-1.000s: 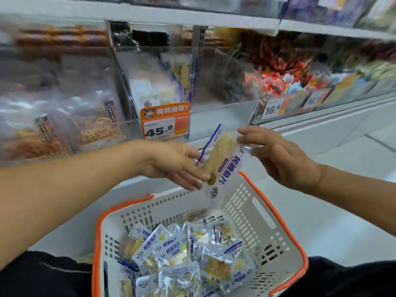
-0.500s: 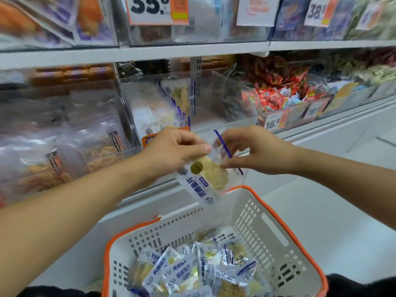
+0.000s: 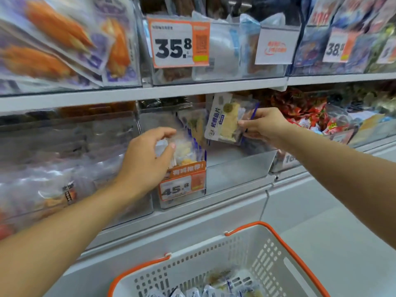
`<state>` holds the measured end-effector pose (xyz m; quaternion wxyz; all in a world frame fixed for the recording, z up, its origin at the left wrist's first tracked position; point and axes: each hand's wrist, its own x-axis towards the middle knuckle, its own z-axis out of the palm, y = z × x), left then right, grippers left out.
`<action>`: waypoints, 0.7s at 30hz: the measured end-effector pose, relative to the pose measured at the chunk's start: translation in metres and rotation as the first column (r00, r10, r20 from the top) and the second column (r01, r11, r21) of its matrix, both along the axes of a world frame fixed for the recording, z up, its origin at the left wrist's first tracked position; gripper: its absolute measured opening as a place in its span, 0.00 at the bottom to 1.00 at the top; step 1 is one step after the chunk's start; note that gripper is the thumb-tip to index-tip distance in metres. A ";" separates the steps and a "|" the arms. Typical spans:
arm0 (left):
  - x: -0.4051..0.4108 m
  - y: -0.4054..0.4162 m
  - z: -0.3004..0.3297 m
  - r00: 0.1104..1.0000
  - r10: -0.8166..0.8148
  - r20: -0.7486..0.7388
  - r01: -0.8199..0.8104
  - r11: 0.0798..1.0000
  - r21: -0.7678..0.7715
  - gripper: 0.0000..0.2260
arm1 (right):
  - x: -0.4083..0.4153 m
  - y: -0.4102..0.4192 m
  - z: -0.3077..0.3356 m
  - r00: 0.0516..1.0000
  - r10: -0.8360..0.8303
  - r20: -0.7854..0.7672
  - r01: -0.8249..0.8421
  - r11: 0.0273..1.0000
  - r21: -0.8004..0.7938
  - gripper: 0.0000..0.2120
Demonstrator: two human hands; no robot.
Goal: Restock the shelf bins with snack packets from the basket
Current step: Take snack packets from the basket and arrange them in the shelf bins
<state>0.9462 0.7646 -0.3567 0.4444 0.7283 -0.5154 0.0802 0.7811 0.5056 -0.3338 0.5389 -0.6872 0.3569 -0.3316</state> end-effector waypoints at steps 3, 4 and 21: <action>0.006 -0.001 -0.005 0.997 -0.008 -0.082 0.009 1.000 0.007 0.14 | 0.044 -0.023 -0.008 0.996 0.007 -0.093 -0.003 0.999 0.044 0.14; 0.006 -0.002 -0.005 0.993 -0.011 -0.114 0.011 1.000 -0.002 0.14 | 0.058 -0.027 -0.014 0.993 0.001 -0.118 0.005 0.999 0.051 0.16; 0.013 -0.004 -0.013 0.999 -0.023 -0.045 0.022 0.999 -0.033 0.13 | 0.132 -0.037 -0.048 0.948 -0.002 -0.319 -0.034 0.993 -0.109 0.20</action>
